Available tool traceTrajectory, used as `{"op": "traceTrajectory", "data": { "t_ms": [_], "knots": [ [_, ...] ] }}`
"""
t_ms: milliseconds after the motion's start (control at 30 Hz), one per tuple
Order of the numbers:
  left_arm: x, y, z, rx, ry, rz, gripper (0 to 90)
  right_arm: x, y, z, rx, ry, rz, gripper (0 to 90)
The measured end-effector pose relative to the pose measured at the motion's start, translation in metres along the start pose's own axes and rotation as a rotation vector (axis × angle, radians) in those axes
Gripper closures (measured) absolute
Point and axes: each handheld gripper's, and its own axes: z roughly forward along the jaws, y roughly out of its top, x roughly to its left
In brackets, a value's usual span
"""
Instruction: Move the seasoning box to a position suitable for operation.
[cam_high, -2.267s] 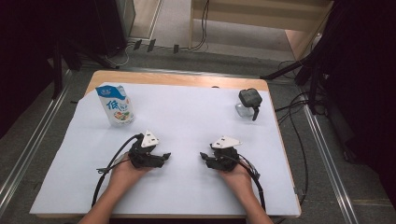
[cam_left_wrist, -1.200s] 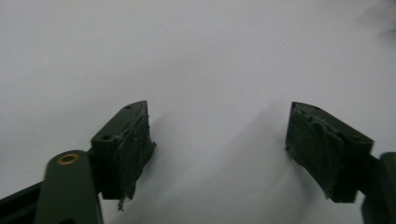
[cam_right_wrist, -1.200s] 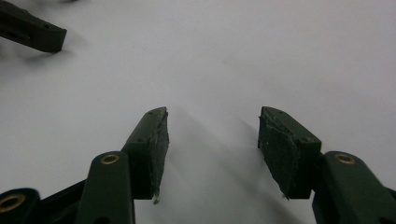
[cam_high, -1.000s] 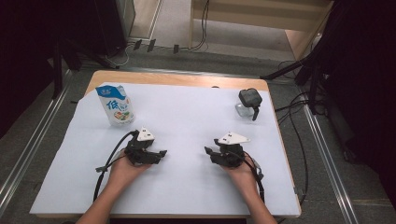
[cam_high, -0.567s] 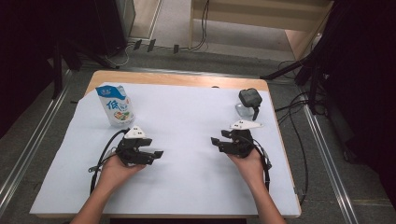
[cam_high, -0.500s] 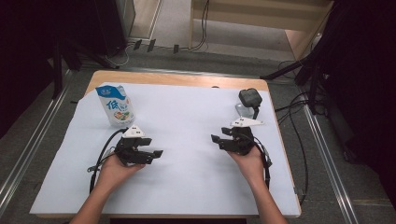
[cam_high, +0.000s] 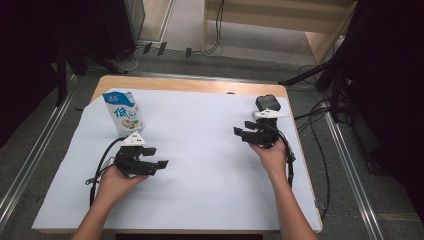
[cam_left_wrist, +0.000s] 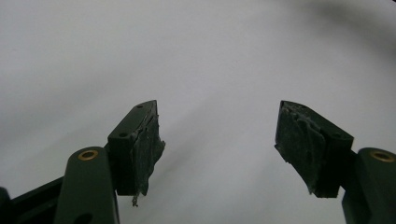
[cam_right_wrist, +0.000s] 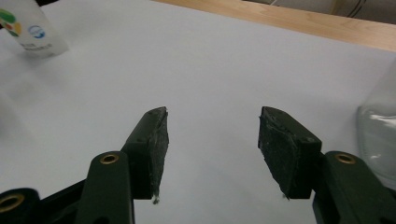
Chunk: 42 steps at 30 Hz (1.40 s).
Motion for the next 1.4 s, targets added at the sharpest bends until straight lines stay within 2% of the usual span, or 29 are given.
{"op": "traceTrajectory", "data": {
  "t_ms": [133, 200, 233, 300, 433, 500, 667, 767, 867, 933, 967, 1100, 1267, 1300, 1400],
  "knots": [
    [-0.002, -0.005, -0.006, 0.002, 0.025, -0.002, 31.4, -0.011, 0.006, -0.002, -0.009, -0.014, 0.012, 41.8],
    [-0.004, -0.007, -0.009, 0.004, 0.034, -0.003, 30.7, -0.014, 0.011, -0.004, -0.01, -0.037, 0.001, 41.8],
    [-0.004, -0.008, -0.01, 0.001, 0.037, -0.003, 30.5, -0.017, 0.014, -0.006, -0.024, -0.039, 0.008, 41.8],
    [-0.005, -0.011, -0.012, -0.001, 0.041, -0.003, 30.7, -0.022, 0.02, -0.009, -0.046, -0.038, 0.025, 41.6],
    [-0.006, -0.014, -0.014, 0.003, 0.03, -0.004, 33.5, -0.031, 0.032, -0.012, -0.051, -0.082, 0.01, 38.7],
    [-0.007, -0.016, -0.015, 0.007, 0.034, 0.003, 33.4, -0.034, 0.035, -0.012, -0.054, -0.078, 0.021, 37.5],
    [-0.009, -0.019, -0.019, 0.003, 0.036, 0.0, 33.1, -0.047, 0.044, -0.012, -0.076, -0.095, 0.049, 27.7],
    [-0.01, -0.021, -0.02, 0.005, 0.033, 0.001, 33.9, -0.056, 0.05, -0.01, -0.083, -0.147, 0.057, 15.3],
    [-0.01, -0.021, -0.02, -0.001, 0.036, 0.004, 33.8, -0.062, 0.049, -0.01, -0.109, -0.193, 0.077, 14.4],
    [-0.01, -0.021, -0.02, -0.003, 0.04, 0.003, 33.7, -0.065, 0.048, -0.01, -0.113, -0.194, 0.092, 12.0],
    [-0.01, -0.021, -0.02, -0.004, 0.041, 0.003, 33.6, -0.072, 0.045, -0.011, -0.113, -0.193, 0.114, 6.5],
    [-0.01, -0.021, -0.019, 0.002, 0.036, 0.009, 33.6, -0.082, 0.038, -0.014, -0.121, -0.213, 0.145, 6.4],
    [-0.012, -0.02, -0.016, 0.008, 0.041, 0.017, 33.7, -0.089, 0.03, -0.01, -0.096, -0.226, 0.146, 6.3],
    [-0.012, -0.02, -0.016, 0.008, 0.04, 0.021, 33.6, -0.092, 0.027, -0.006, -0.093, -0.239, 0.149, 5.9],
    [-0.012, -0.021, -0.015, 0.011, 0.034, 0.018, 33.6, -0.097, 0.021, 0.002, -0.086, -0.236, 0.168, 6.2]
  ]
}}
